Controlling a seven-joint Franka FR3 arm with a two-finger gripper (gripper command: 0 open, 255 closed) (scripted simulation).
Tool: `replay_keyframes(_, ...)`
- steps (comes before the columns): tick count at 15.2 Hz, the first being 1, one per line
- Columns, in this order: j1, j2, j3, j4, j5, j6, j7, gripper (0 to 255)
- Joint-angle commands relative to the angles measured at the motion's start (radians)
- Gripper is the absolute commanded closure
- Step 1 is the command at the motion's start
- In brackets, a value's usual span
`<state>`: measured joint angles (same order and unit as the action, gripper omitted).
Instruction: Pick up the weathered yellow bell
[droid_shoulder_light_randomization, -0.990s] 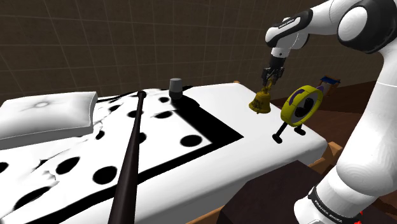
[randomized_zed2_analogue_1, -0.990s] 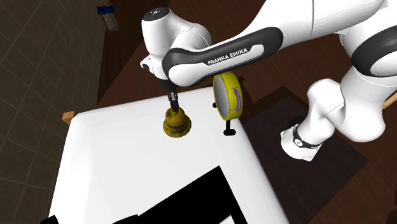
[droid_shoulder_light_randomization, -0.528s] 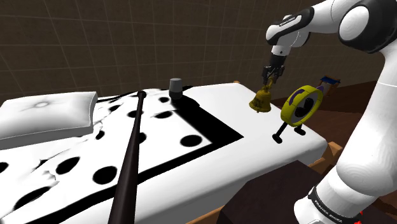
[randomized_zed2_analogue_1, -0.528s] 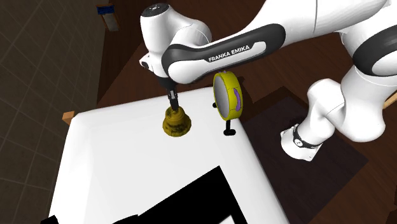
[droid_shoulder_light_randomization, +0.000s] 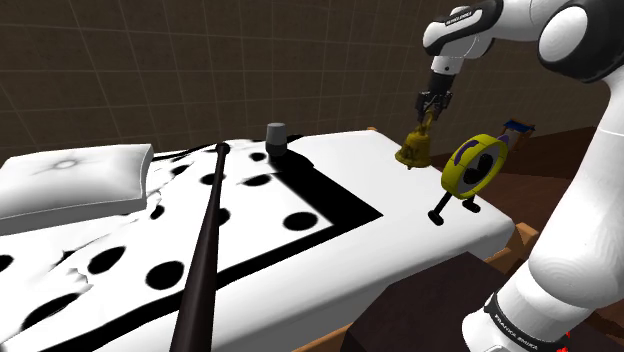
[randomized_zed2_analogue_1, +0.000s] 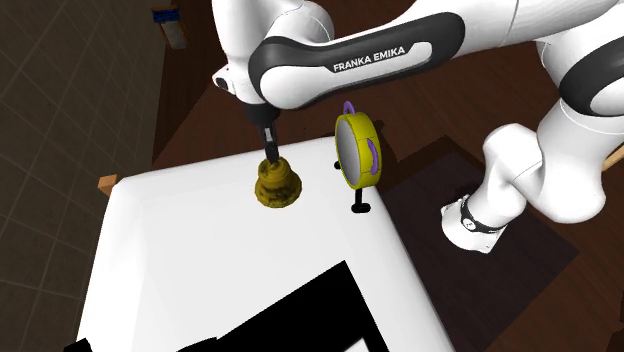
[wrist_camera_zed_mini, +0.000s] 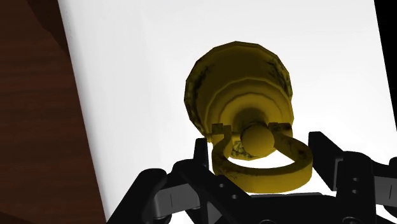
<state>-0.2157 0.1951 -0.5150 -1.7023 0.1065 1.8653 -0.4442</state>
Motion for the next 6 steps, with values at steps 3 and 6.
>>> replay_keyframes(3,-0.001,-0.005,-0.002,0.050,-0.004,-0.054,0.003,255)
replay_keyframes(6,-0.002,-0.006,-0.002,0.065,-0.004,-0.069,0.004,255)
